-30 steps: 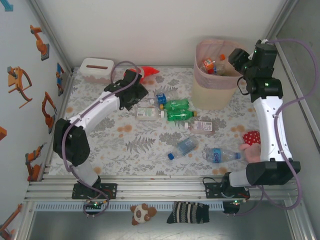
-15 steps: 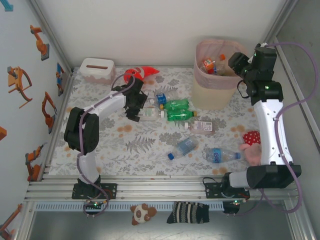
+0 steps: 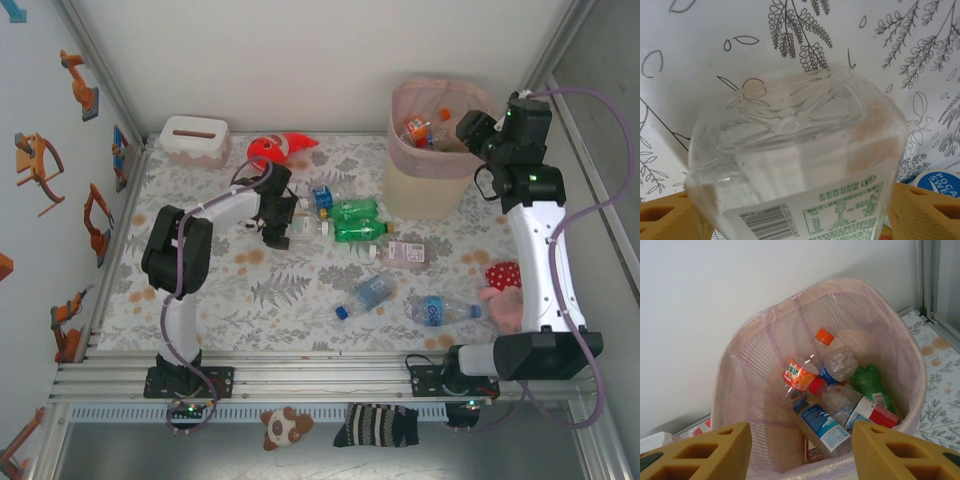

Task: Put the plastic bottles in the bin

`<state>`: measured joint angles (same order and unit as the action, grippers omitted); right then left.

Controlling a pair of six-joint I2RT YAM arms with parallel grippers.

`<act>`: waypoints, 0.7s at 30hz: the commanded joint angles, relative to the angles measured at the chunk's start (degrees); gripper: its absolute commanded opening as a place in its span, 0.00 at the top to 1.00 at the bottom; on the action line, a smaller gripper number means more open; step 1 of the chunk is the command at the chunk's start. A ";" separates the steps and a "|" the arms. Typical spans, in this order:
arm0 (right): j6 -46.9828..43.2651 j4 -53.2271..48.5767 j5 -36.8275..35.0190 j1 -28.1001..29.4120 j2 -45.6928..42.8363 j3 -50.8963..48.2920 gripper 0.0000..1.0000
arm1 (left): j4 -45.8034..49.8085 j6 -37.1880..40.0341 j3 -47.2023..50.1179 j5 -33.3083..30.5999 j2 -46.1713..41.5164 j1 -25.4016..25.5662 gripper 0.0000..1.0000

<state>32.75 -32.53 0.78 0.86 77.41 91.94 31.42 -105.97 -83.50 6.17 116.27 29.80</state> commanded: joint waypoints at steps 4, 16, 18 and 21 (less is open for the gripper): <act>-1.54 -0.07 -0.78 0.01 -1.97 -0.86 0.46 | 0.13 -2.83 0.18 0.79 2.14 -1.06 0.20; -1.31 -0.26 -0.52 0.04 -3.25 -1.49 0.47 | 0.10 -2.92 1.80 0.21 0.41 -1.42 0.36; -1.30 -0.42 0.01 0.01 -3.66 -1.54 0.47 | -0.18 -2.30 2.59 -0.39 -0.95 -1.45 0.37; -1.86 -0.34 1.42 0.05 -4.42 -1.66 0.47 | -0.53 -0.20 4.14 -1.42 -3.65 -1.49 0.39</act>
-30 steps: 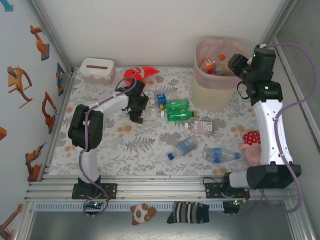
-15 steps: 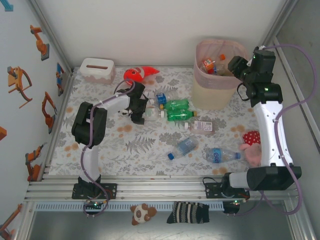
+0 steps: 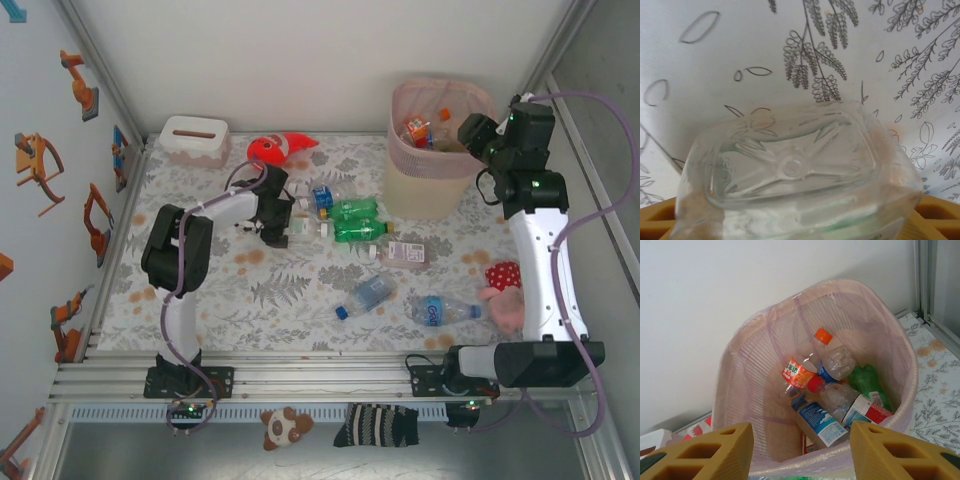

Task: Put the plastic bottles in the bin

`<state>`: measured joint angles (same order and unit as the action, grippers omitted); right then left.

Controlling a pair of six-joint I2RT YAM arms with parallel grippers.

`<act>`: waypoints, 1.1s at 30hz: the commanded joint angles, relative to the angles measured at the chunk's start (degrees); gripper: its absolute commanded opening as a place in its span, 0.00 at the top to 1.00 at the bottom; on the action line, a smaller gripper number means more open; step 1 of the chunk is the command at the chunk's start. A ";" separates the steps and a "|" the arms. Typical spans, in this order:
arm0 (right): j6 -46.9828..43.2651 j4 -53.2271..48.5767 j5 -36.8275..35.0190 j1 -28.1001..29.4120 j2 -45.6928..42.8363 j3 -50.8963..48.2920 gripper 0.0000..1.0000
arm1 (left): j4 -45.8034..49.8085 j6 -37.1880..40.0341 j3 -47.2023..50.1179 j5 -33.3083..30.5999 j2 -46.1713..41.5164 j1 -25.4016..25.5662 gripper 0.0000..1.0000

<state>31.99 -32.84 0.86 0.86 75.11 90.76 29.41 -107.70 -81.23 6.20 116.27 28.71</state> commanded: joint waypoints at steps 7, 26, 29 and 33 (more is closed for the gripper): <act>-5.05 1.50 11.38 0.05 -3.89 -1.82 0.47 | -2.35 10.25 6.44 -3.62 -11.81 -0.38 0.42; -14.08 21.10 49.82 5.32 -5.45 -13.72 0.46 | -33.67 69.55 16.82 5.64 -38.28 1.62 0.47; -17.50 20.72 51.56 9.31 -4.56 -13.25 0.44 | -36.89 75.00 17.18 11.84 -40.83 1.70 0.48; -23.21 20.08 54.57 14.76 -3.61 -12.77 0.42 | -41.91 81.11 17.82 23.02 -43.65 1.72 0.48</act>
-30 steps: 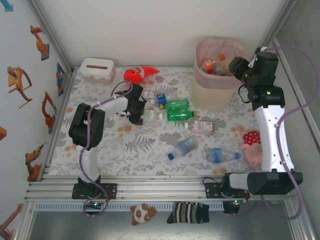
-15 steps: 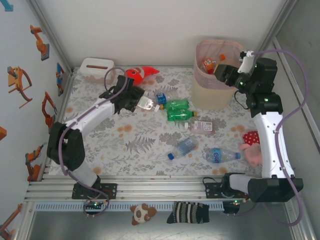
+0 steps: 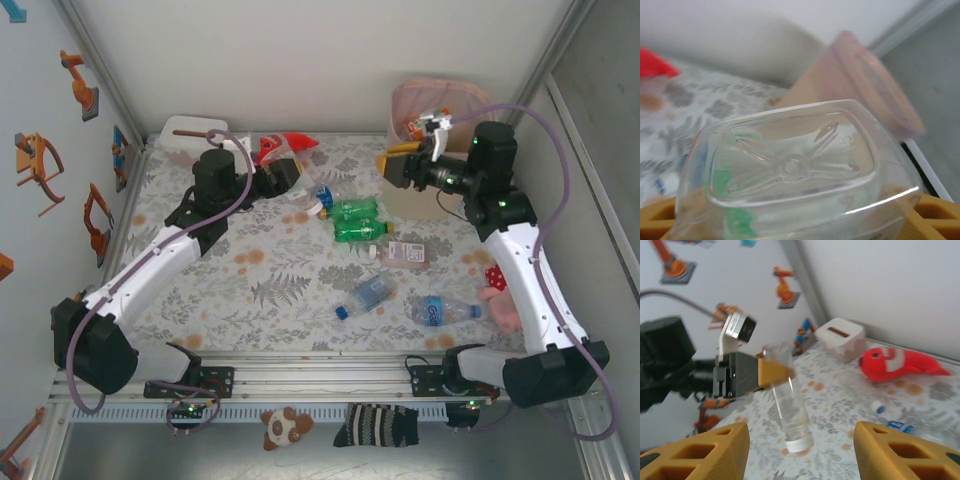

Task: Put the plastic bottles in the bin

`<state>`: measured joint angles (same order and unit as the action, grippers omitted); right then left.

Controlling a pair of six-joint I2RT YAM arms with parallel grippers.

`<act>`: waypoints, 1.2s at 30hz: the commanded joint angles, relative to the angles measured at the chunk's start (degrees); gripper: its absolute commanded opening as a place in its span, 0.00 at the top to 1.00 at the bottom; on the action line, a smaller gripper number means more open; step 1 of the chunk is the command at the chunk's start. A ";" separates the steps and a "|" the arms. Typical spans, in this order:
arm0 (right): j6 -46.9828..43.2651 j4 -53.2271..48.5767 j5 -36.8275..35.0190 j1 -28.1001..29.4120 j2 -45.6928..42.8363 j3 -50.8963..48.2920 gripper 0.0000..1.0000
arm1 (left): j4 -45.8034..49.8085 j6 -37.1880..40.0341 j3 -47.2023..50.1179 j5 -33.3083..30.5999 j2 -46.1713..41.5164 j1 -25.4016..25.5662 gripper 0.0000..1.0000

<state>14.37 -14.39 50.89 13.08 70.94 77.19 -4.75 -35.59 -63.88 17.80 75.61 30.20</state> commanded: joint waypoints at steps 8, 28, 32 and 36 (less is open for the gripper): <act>-16.60 -5.61 9.02 11.26 2.70 5.98 0.30 | -15.16 14.04 0.04 32.10 -7.51 0.81 0.51; -21.74 -18.30 12.99 22.58 6.78 13.14 0.26 | -15.17 18.69 -5.41 40.69 -8.77 6.52 0.54; -20.20 -16.95 12.87 23.00 6.54 12.65 0.39 | -13.80 20.50 -5.20 39.11 -9.35 6.52 0.50; -19.47 -16.28 10.91 22.97 6.29 13.03 0.44 | -13.26 21.17 -4.58 36.79 -9.93 6.46 0.38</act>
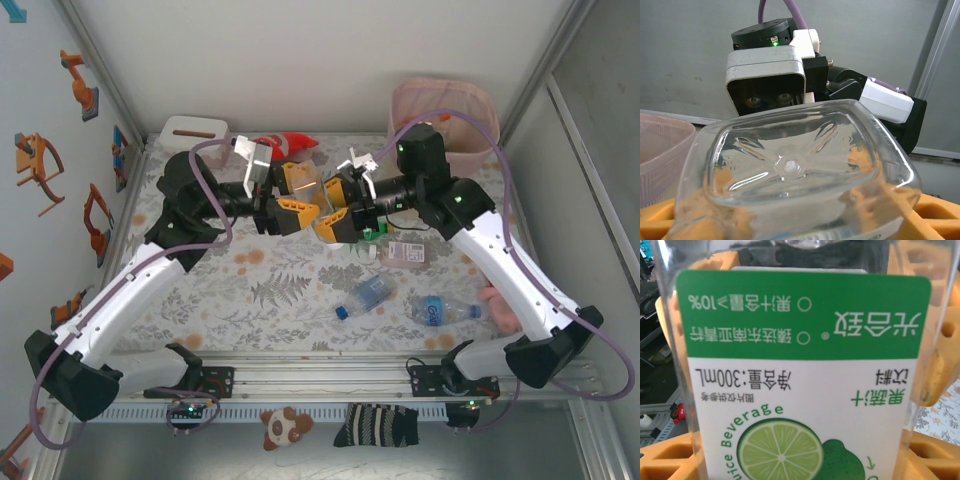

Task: Put the plastic bottles in the bin

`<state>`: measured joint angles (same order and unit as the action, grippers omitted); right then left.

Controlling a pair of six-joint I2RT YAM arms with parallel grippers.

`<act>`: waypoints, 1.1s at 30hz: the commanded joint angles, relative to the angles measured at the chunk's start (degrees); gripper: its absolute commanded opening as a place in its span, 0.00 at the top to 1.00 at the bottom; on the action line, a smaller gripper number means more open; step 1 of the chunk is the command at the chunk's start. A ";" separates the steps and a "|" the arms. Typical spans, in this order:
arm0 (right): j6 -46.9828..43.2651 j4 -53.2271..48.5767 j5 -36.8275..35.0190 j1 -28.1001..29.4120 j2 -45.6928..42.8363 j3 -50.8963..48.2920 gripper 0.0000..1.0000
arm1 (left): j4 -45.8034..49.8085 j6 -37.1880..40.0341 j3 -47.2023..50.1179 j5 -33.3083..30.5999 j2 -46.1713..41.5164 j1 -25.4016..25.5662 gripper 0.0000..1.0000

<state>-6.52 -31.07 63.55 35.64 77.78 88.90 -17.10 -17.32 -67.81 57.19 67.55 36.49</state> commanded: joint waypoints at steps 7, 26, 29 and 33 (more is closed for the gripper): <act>2.14 0.40 -11.38 -1.25 -1.75 2.86 0.45 | 2.91 6.07 2.20 -11.67 -5.40 -0.45 0.18; 15.17 -14.42 -43.56 -26.10 13.75 25.40 0.47 | 10.14 7.48 5.83 -21.68 -7.80 -2.87 0.17; 17.35 -18.26 -47.82 -29.03 18.97 31.24 0.48 | 10.40 7.42 5.86 -21.68 -7.46 -2.85 0.17; 17.79 -22.59 -53.09 -31.84 24.99 38.04 0.47 | 11.06 7.42 5.67 -22.03 -6.84 -2.97 0.18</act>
<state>9.32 -48.64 16.80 5.19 100.64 122.56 -6.57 -11.03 -62.22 35.48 60.36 33.82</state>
